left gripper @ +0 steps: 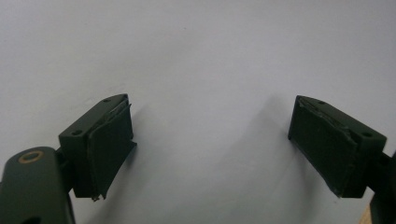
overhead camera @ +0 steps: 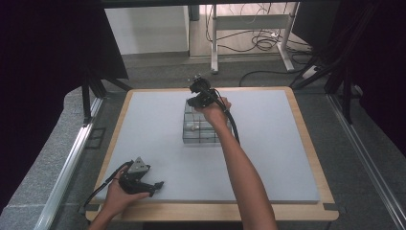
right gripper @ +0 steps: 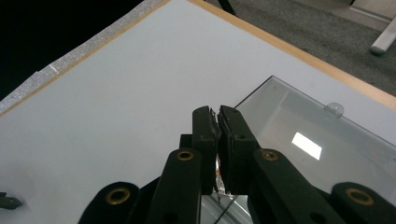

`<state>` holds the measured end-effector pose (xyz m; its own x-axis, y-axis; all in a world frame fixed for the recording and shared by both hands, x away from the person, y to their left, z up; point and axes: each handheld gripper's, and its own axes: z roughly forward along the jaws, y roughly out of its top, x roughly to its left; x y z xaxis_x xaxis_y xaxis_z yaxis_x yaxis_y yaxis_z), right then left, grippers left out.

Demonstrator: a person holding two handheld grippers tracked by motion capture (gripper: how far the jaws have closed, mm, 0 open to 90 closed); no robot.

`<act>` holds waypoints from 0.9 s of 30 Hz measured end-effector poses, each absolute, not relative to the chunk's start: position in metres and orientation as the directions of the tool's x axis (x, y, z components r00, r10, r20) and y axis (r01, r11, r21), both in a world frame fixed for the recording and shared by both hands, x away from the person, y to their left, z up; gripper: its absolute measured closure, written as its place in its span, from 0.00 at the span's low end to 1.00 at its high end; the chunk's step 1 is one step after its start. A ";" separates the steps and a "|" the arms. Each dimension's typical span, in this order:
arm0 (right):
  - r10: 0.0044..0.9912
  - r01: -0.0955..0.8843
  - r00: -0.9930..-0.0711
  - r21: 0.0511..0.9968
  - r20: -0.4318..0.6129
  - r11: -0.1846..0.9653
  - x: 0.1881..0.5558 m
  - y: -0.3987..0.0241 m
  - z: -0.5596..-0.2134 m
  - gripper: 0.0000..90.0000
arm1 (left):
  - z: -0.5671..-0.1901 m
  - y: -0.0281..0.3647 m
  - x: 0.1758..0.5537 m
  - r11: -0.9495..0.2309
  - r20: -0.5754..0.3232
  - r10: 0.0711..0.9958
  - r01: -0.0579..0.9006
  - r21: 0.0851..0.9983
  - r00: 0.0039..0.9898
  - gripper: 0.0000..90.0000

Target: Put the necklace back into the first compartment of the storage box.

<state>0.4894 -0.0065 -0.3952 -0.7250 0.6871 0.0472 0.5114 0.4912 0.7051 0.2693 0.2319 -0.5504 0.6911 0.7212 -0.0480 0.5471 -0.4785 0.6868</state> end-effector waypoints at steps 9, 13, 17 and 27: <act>0.684 0.532 -0.727 0.683 0.065 0.500 0.493 -0.006 -0.414 0.93 | -0.550 0.232 0.269 -0.478 -0.049 0.721 0.547 0.688 0.692 0.15; 0.689 0.543 -0.721 0.672 0.066 0.504 0.495 -0.007 -0.423 0.93 | -0.550 0.232 0.269 -0.478 -0.049 0.721 0.547 0.687 0.691 0.15; 0.695 0.556 -0.716 0.662 0.074 0.503 0.495 -0.007 -0.437 0.93 | -0.550 0.232 0.269 -0.478 -0.050 0.721 0.548 0.686 0.692 0.15; 0.700 0.591 -0.707 0.629 0.102 0.505 0.499 -0.006 -0.468 0.93 | -0.550 0.232 0.269 -0.481 -0.048 0.719 0.545 0.687 0.694 0.15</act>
